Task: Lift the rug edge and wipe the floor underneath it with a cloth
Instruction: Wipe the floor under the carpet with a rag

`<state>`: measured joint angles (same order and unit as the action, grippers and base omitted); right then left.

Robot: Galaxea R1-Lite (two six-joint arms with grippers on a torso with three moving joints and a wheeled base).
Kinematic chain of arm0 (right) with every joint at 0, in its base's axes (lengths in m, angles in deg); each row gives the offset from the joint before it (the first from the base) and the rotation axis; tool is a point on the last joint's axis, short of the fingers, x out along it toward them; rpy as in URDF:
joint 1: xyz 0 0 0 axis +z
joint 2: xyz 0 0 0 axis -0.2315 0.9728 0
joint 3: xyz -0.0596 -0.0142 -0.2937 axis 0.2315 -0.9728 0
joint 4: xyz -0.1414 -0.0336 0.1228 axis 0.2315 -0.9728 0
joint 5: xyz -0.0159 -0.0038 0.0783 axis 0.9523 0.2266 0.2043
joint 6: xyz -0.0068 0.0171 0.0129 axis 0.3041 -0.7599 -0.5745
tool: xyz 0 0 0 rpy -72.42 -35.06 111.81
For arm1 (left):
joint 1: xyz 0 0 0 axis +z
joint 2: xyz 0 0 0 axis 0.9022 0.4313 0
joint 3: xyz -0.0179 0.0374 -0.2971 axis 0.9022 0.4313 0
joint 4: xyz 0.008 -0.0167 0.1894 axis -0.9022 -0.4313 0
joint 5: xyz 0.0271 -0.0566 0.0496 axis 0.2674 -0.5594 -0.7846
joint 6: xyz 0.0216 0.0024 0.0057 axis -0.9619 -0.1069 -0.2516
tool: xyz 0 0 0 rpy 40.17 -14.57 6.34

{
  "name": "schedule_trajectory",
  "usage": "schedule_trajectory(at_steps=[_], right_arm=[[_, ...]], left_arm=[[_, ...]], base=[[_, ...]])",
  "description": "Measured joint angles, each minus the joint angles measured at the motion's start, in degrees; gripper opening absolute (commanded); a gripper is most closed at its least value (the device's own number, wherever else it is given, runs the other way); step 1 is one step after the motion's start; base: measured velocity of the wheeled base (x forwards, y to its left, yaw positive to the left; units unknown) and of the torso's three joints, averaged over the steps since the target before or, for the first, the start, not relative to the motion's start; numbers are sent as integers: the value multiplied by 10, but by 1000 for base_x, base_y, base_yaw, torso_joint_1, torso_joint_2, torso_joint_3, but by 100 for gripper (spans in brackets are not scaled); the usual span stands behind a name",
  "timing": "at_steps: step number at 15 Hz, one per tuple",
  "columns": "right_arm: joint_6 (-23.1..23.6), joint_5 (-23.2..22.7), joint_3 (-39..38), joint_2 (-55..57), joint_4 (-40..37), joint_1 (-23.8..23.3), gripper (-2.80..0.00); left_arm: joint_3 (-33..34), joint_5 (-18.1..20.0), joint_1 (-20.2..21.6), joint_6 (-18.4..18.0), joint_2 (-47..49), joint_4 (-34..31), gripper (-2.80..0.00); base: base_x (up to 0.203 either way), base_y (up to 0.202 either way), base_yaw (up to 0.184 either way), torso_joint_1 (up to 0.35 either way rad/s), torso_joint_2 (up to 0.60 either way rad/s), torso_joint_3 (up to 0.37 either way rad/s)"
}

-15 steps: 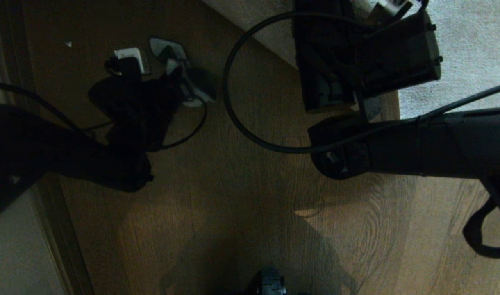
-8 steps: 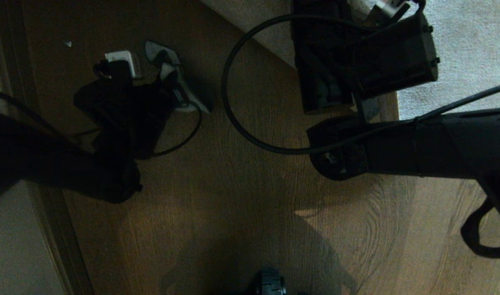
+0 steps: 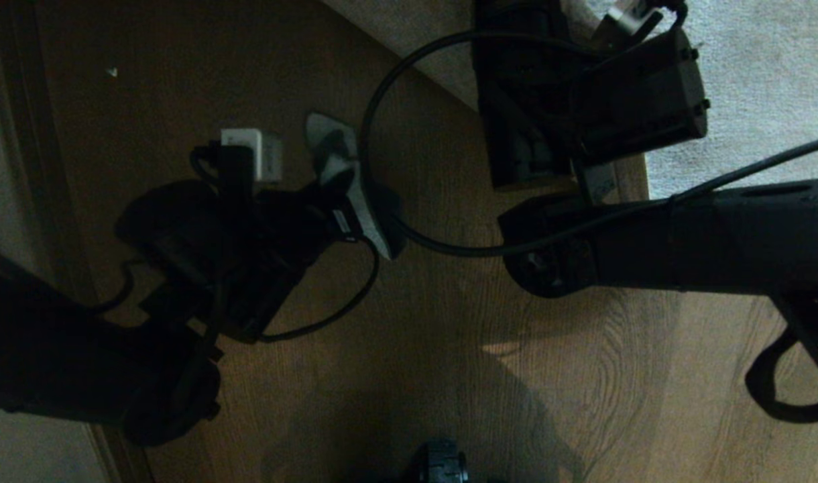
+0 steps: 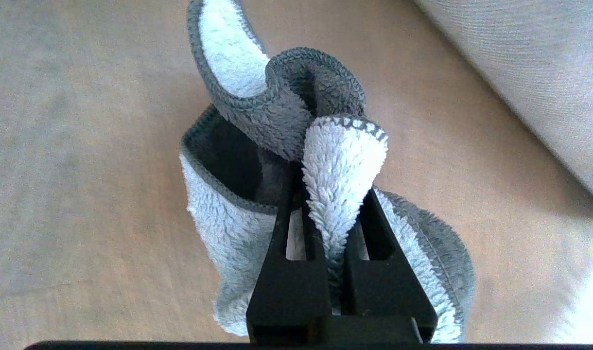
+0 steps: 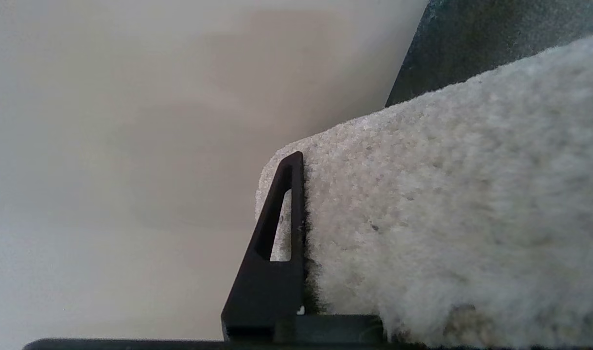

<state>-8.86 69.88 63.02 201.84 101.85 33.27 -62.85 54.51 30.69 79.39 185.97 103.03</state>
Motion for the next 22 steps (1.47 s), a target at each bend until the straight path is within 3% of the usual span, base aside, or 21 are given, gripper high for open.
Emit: schedule_trajectory(at_steps=[6,16,22], right_arm=[[0,0,1,2,0,0,-280],[3,0,2,3,0,0,-280],[3,0,2,6,0,0,-280]], left_arm=[[-1,1,-12,0,4,0,-280],[-146,2,-43,0,88,0,-280],[-189,2,2,-1,130,0,-280]], base=[[0,0,0,0,0,0],[0,0,0,0,0,0],[0,0,0,0,0,0]])
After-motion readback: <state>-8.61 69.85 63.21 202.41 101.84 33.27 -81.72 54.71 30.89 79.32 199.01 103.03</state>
